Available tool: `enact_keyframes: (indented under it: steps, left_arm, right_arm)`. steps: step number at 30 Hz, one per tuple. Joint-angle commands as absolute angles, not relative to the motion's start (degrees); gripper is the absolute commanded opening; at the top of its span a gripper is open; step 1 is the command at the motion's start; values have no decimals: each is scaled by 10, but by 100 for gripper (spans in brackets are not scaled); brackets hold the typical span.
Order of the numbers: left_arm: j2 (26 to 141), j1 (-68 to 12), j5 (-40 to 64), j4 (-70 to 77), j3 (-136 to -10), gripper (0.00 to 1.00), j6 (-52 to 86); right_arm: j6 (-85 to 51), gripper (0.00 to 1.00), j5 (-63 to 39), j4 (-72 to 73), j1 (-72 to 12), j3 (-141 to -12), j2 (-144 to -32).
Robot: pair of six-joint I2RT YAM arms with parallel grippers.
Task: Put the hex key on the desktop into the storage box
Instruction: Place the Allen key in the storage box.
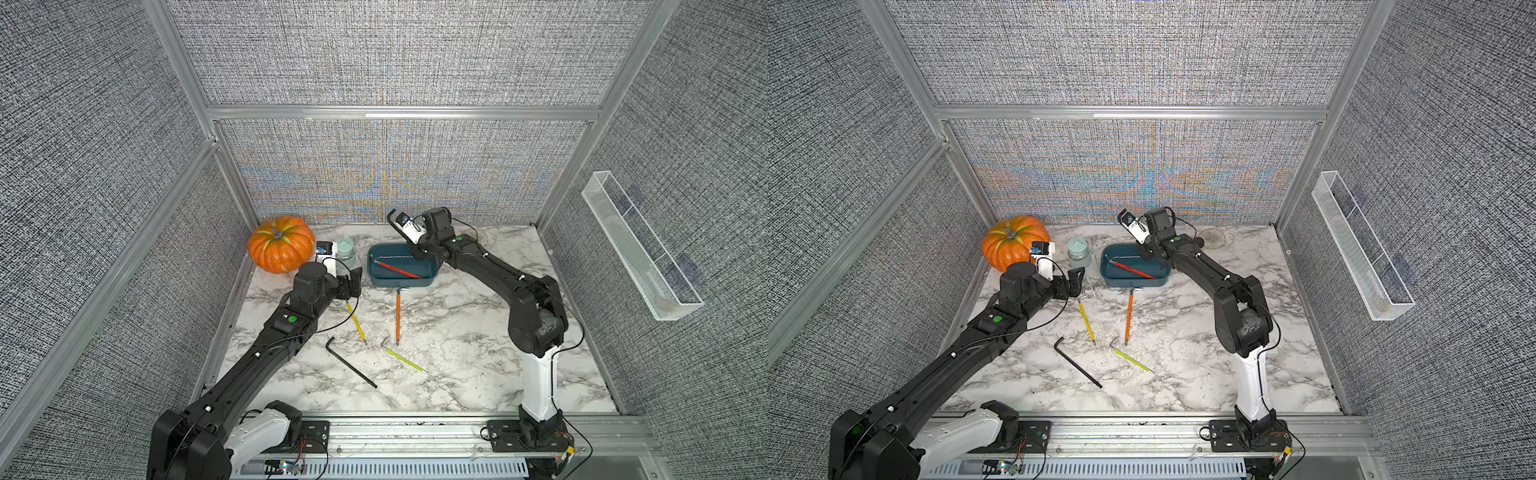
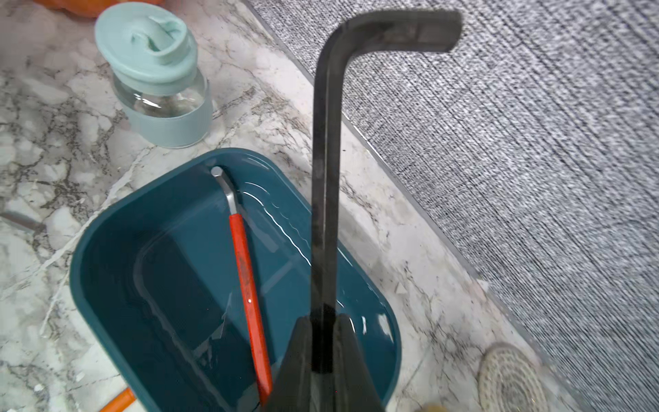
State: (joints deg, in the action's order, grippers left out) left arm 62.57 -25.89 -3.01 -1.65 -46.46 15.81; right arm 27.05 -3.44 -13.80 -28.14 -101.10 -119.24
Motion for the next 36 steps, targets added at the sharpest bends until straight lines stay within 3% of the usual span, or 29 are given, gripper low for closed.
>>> enact_keyframes:
  steps: [1, 36]
  left_arm:
    - [630, -259, -39, -8, -462, 97, 150]
    - [676, -259, -34, -4, -465, 97, 158]
  right_arm:
    - [295, 0, -103, -92, -280, -1021, -1212]
    - [344, 0, -120, -150, -274, -1035, -1318]
